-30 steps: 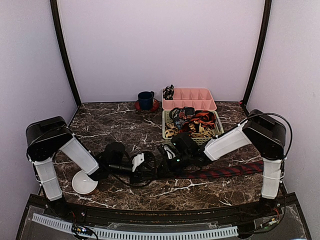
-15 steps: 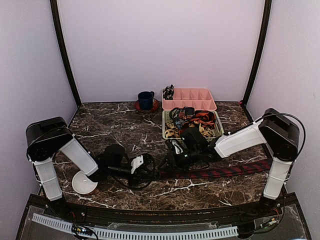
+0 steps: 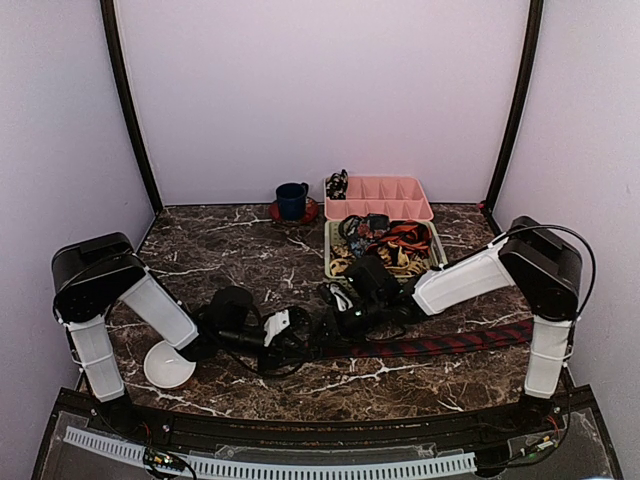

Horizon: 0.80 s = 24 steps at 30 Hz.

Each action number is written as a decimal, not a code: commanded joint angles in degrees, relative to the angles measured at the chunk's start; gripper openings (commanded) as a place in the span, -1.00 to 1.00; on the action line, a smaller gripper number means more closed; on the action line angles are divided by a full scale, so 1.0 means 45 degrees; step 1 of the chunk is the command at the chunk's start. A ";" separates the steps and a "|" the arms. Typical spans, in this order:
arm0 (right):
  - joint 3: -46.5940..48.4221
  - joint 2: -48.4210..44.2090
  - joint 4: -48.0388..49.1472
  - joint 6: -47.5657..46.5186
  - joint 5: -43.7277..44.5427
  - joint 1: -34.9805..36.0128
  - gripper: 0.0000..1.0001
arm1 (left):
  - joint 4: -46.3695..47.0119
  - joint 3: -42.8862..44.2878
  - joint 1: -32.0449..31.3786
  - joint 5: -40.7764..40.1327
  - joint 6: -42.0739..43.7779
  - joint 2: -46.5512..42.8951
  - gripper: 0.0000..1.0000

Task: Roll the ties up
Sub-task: Roll the tie at the center of the board.

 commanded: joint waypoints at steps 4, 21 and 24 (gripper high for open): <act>-0.0135 0.0217 -0.0135 -0.0111 0.0164 0.0034 -1.00 | -0.1061 -0.0249 -0.0094 -0.0279 -0.0194 -0.0329 -0.31; -0.0432 -0.0166 0.0395 0.0222 0.0182 -0.0007 -1.00 | 0.1174 -0.0811 -0.1115 -0.2075 0.0464 -0.0391 0.75; -0.0468 -0.0209 0.0420 0.0243 0.0156 -0.0007 -1.00 | 0.2427 -0.0725 -0.1147 -0.2041 0.0110 0.0387 0.74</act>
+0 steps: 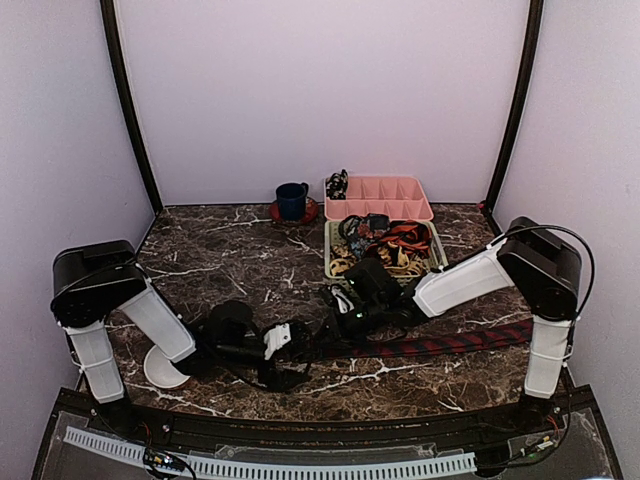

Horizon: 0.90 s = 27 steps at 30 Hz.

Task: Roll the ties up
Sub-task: Roll the tie at the center of the board.

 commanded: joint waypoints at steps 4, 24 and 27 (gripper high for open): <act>-0.0311 -0.0382 0.0305 0.0148 0.0020 0.0013 -1.00 | 0.1707 0.0558 -0.0118 -0.0350 -0.0227 0.1424 0.63; -0.0900 -0.1012 0.0390 0.0261 -0.0078 -0.0188 -1.00 | 0.0789 0.0222 0.0055 -0.0463 0.0141 0.1196 -0.44; -0.0899 -0.1019 0.0079 0.0074 0.0057 -0.0236 -1.00 | 0.0815 0.0166 0.0124 -0.0341 0.0147 0.1124 -0.44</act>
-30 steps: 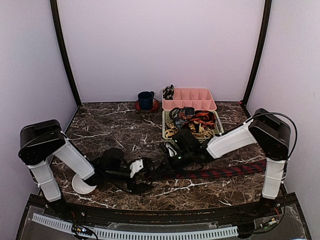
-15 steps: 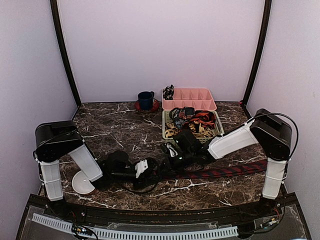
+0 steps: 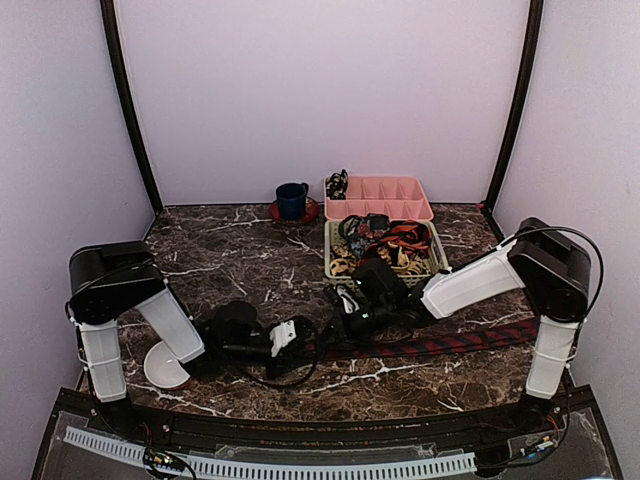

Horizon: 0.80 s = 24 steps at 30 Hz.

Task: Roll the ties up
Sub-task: Roll the tie at the center of the board.

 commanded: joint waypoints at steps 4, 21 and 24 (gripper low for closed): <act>-0.0548 -0.0235 -0.0400 -0.0389 0.0395 -0.0311 -1.00 | -0.0969 -0.0465 0.0235 0.0227 0.0081 -0.0482 -0.29; -0.2095 0.0054 0.0600 -0.0228 0.0946 -0.0222 -1.00 | 0.2298 -0.1625 0.0336 0.0147 -0.1051 -0.0147 0.36; -0.2053 -0.0001 0.0742 -0.0152 0.1044 -0.0092 -1.00 | 0.2831 -0.1603 0.0336 0.0529 -0.1382 0.0094 0.34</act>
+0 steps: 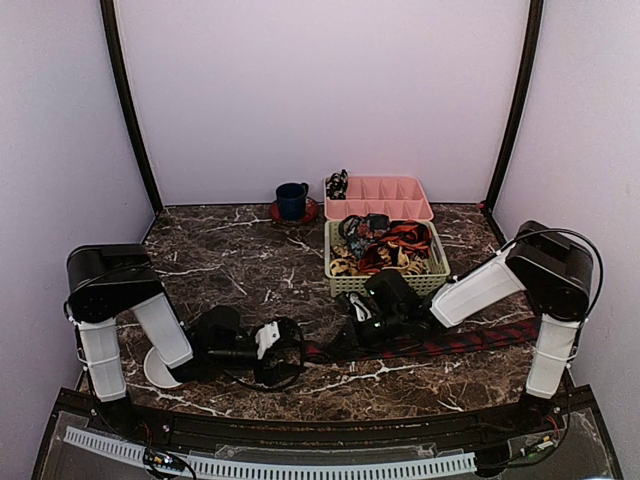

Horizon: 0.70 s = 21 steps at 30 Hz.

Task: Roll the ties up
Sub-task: Roll the tie at the center of the board.

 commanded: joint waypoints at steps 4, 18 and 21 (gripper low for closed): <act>-0.0295 -0.0139 -0.0664 0.0252 0.0747 0.0365 -1.00 | 0.0878 0.0286 0.0019 0.0618 -0.0616 0.0489 0.33; 0.0458 -0.0619 -0.0886 0.0626 0.0685 0.0638 -1.00 | 0.0726 0.1318 -0.0528 0.0229 -0.0717 0.1219 0.36; 0.0432 -0.0502 -0.0693 0.0788 0.0673 0.0720 -1.00 | 0.0709 0.1476 -0.0598 0.0233 -0.0791 0.1400 0.32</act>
